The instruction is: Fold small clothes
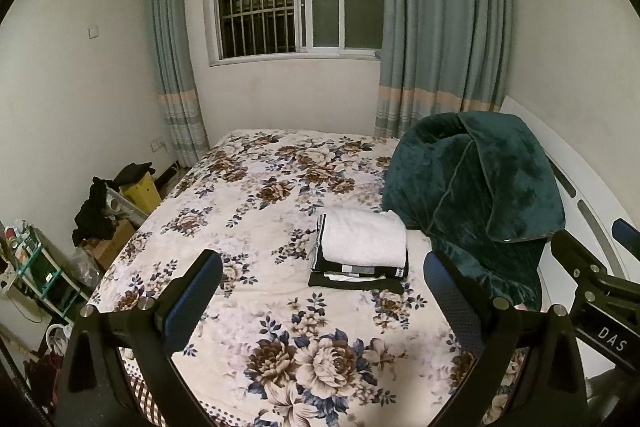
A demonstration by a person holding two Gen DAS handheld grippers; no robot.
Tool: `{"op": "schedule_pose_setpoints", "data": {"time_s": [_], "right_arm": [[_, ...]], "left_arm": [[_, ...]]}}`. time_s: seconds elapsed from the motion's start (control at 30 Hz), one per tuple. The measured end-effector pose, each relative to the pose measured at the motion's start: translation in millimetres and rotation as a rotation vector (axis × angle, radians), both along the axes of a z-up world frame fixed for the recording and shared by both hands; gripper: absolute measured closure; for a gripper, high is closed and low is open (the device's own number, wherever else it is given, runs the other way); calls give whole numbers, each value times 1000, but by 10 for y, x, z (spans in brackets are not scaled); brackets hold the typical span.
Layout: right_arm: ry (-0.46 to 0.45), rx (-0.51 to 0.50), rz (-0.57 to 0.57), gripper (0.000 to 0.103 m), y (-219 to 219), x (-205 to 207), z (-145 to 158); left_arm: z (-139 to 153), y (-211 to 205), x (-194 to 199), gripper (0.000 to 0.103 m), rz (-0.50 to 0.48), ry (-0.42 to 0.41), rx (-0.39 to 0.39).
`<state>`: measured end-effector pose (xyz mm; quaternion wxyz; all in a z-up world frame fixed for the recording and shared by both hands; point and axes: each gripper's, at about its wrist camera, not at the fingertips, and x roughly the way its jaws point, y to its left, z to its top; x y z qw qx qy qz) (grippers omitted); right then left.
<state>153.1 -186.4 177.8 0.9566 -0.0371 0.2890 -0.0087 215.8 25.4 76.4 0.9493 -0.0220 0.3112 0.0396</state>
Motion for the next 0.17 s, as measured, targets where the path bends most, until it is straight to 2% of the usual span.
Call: {"op": "schedule_pose_setpoints", "data": {"time_s": [0.17], "right_arm": [[-1, 0, -2, 0, 4, -12, -8]], "left_arm": [[23, 36, -3, 0, 0, -3, 0]]}}
